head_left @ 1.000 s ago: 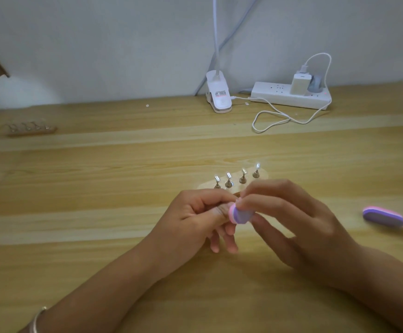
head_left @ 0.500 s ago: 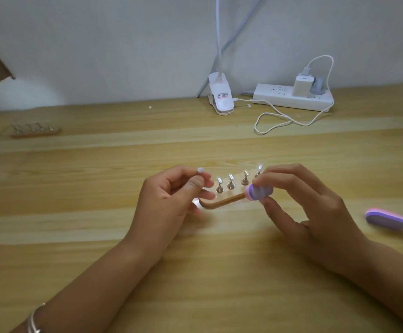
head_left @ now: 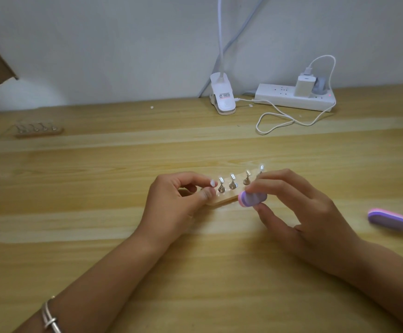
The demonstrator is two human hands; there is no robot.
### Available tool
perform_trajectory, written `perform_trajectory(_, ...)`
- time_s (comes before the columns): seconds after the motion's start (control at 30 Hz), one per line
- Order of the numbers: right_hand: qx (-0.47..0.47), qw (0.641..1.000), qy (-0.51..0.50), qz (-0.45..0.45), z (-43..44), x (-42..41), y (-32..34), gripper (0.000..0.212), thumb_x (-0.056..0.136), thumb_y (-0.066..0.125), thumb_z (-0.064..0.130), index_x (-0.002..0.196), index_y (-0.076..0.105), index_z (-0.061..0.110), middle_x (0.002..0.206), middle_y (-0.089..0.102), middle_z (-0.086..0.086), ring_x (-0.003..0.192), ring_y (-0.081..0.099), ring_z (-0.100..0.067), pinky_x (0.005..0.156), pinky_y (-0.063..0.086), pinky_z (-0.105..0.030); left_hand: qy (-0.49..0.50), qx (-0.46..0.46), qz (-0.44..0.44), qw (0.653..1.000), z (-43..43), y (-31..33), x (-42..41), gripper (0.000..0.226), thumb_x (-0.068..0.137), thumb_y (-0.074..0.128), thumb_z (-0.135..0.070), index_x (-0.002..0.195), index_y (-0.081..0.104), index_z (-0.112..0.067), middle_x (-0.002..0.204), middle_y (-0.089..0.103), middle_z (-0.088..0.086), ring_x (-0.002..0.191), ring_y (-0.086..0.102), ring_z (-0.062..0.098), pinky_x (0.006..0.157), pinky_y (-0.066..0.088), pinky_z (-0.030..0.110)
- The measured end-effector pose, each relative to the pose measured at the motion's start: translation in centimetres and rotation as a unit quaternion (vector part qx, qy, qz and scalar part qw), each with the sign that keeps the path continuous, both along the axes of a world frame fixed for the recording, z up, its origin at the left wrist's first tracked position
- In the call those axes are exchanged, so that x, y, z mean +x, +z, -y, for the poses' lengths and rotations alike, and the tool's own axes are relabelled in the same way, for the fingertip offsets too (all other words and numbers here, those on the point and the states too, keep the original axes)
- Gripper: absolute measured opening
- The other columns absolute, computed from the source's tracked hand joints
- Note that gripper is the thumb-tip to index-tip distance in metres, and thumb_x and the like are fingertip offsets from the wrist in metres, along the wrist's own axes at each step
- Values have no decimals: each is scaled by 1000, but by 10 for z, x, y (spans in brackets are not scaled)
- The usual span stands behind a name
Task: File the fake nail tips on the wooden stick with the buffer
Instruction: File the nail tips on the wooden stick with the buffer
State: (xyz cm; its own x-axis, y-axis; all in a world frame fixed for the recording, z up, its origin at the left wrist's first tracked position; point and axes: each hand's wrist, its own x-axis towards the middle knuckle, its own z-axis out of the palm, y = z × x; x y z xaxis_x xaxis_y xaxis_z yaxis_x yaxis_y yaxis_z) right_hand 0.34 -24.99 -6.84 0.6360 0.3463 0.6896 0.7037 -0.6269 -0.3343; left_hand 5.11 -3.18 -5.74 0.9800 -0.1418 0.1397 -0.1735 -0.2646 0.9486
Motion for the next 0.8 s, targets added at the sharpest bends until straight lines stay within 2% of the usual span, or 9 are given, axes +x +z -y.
perform_trajectory(0.07,-2,1000,3,1,-1,0,0,20,88,65,-2,107,70,0,105,64,-7,96,64,-19,91,50,-27,4,22,11,1000,0,0,1,12,77,79,-6,80,79,-18,83,72,18,66,49,14,65,45,35)
perform_trajectory(0.13,-5,1000,3,3,-1,0,0,20,88,65,-2,107,70,0,105,65,-7,96,64,-19,91,50,-27,10,37,19,999,1,-1,1,12,76,79,-7,78,78,-19,84,72,17,64,47,13,66,47,35)
perform_trajectory(0.27,-7,1000,2,3,-1,1,0,20,88,65,-1,107,70,0,104,65,-8,96,65,-21,90,52,-30,26,48,31,998,0,-4,1,14,73,83,-9,76,78,-22,83,73,1,56,47,4,61,40,23)
perform_trajectory(0.37,-8,1000,1,4,-1,1,0,20,88,66,-2,107,70,0,104,65,-8,96,65,-21,89,52,-31,29,55,31,998,0,-2,1,15,72,83,-8,77,78,-22,85,72,0,53,46,-2,59,38,19)
perform_trajectory(0.43,-9,1000,2,4,-1,1,0,19,89,65,-1,107,70,-1,105,65,-8,97,66,-21,90,52,-31,35,81,42,995,0,0,0,16,72,84,-14,81,77,-25,86,72,-7,59,49,0,63,38,20)
perform_trajectory(0.53,-6,1000,6,1,0,0,0,20,94,60,7,109,70,0,106,65,-7,99,65,-21,92,52,-31,49,148,109,982,-1,5,-6,25,69,74,-33,95,73,-34,93,67,-20,82,54,3,78,41,21)
perform_trajectory(0.67,-9,1000,9,-1,-1,0,1,21,93,59,8,109,70,0,106,65,-6,99,65,-22,92,52,-31,44,176,207,961,1,12,-9,21,75,71,-31,95,74,-26,92,68,-13,85,58,10,85,46,38)
perform_trajectory(0.8,-16,1000,7,1,-1,1,1,20,88,66,0,108,71,-1,104,66,-6,97,66,-22,90,53,-34,45,198,200,958,1,9,-5,15,76,70,-35,87,74,-26,84,68,-12,81,58,12,80,48,46)
